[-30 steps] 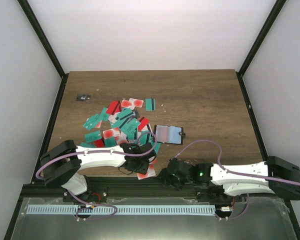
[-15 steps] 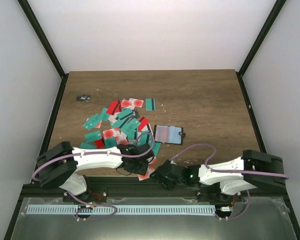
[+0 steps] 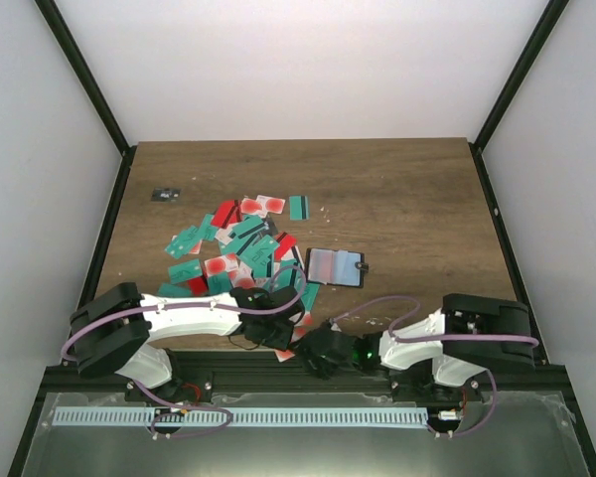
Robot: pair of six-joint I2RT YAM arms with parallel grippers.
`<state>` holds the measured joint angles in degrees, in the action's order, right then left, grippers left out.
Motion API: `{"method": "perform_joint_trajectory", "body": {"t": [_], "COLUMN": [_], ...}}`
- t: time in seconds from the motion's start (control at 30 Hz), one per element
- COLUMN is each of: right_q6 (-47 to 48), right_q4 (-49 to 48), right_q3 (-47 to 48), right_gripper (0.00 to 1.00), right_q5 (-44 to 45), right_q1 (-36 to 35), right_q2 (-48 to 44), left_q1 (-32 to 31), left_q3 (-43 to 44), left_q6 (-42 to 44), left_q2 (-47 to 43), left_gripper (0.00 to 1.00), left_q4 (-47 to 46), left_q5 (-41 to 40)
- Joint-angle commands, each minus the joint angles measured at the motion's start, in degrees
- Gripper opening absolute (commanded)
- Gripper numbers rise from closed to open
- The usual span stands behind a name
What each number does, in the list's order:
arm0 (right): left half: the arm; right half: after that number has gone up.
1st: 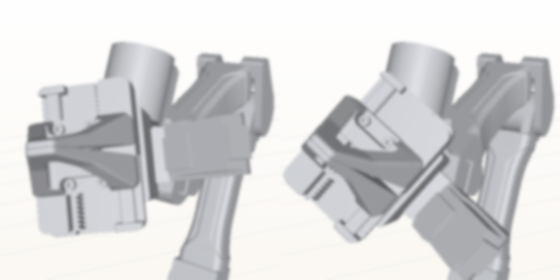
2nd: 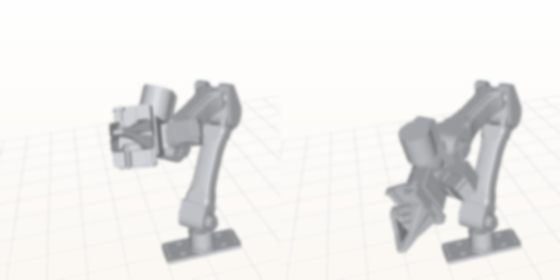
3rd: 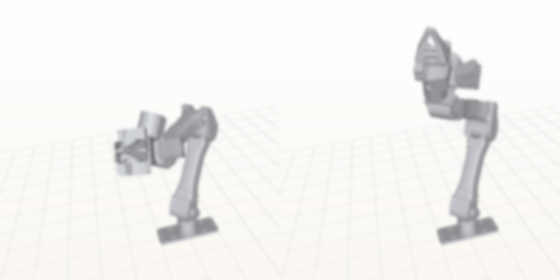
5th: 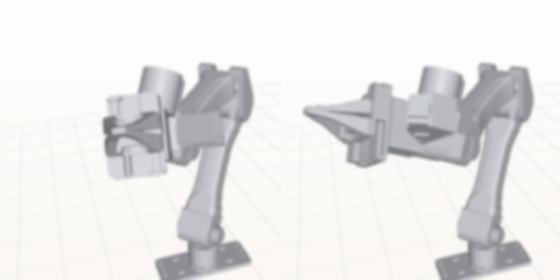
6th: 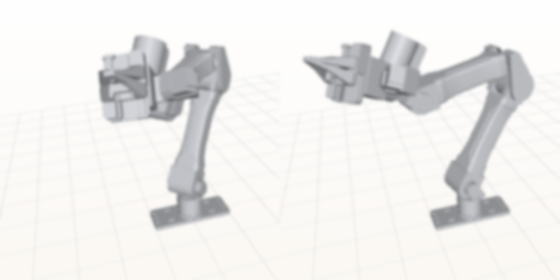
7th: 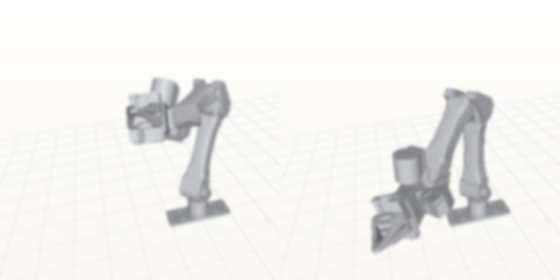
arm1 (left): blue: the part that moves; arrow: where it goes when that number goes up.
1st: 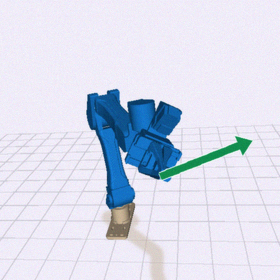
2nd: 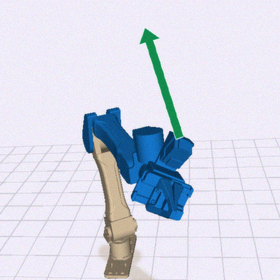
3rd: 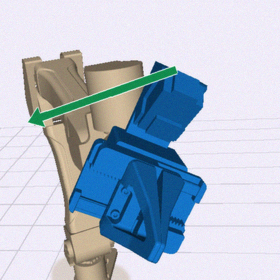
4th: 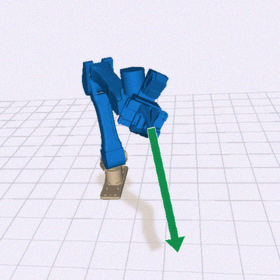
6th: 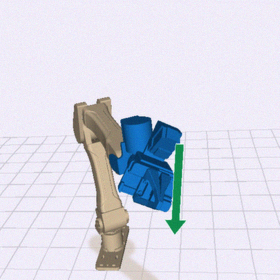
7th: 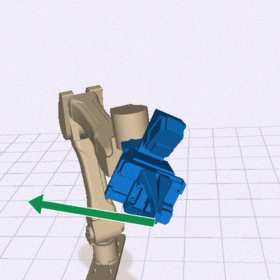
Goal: Put the credit cards into the card holder
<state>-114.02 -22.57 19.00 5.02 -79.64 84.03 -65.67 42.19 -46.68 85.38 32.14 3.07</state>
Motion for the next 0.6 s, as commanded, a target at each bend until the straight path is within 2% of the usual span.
{"method": "perform_joint_trajectory", "body": {"t": [0.0, 0.13, 0.3, 0.57], "right_q6": [-4.06, -4.77, -5.02, -4.26], "right_q4": [-5.41, -8.11, -15.48, -16.10], "right_q3": [-2.27, -3.23, -5.81, -6.68], "right_gripper": [0.39, 0.31, 0.16, 0.01], "right_q5": [2.36, 1.94, 1.06, 0.50], "right_q1": [-0.75, -0.74, -0.73, -0.71], "right_q2": [3.84, 5.64, 8.78, 8.66], "left_q1": [-0.59, -0.64, -0.60, -0.57], "left_q3": [-3.15, -3.51, -4.19, -4.17], "left_q6": [0.79, 0.95, 0.89, 0.51], "left_q2": [1.46, 1.07, 0.62, -0.70], "left_gripper": [0.38, 0.38, 0.38, 0.37], "left_q4": [3.27, 3.20, 3.13, 3.87], "left_q5": [3.68, 3.74, 3.70, 3.38]}}
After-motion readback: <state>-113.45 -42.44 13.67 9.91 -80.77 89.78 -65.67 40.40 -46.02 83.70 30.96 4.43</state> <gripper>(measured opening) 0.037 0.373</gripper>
